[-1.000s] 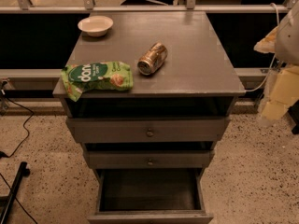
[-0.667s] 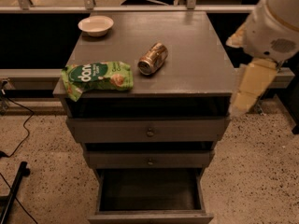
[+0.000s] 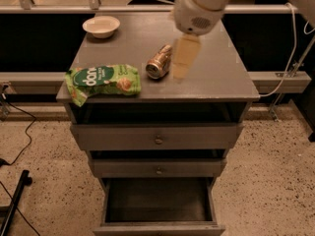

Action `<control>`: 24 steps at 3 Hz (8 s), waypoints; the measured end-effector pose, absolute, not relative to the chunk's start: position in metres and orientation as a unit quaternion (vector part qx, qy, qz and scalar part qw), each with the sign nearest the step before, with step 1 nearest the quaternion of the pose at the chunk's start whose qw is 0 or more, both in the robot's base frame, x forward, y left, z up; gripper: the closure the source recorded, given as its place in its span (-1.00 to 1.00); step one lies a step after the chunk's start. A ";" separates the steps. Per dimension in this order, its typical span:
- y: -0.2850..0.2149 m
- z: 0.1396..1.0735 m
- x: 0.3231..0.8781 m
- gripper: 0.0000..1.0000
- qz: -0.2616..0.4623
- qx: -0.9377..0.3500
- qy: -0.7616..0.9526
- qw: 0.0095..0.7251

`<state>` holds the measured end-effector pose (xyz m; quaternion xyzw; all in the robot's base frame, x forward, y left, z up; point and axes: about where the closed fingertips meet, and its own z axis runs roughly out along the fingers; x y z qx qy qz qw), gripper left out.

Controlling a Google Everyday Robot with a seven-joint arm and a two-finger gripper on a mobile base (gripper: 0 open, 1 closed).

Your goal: Place green rice chip bag into bottom drawer

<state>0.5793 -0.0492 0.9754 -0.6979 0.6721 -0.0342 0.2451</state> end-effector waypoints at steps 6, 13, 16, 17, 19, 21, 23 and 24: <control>0.144 0.830 0.622 -0.65 0.098 -0.790 0.598 0.093; -0.069 0.732 0.480 1.00 0.100 -0.678 0.684 0.249; -0.099 0.666 0.499 1.00 0.131 -0.645 0.713 0.240; -0.090 0.631 0.487 1.00 0.168 -0.629 0.708 0.275; -0.115 0.625 0.505 1.00 0.228 -0.559 0.639 0.477; -0.124 0.591 0.481 1.00 0.268 -0.572 0.594 0.497; -0.165 0.501 0.485 1.00 0.203 -0.615 0.609 0.458; -0.205 0.441 0.481 1.00 0.173 -0.629 0.608 0.453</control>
Offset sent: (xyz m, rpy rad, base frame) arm 0.1066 0.1866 -0.0900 -0.0286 0.1501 0.2513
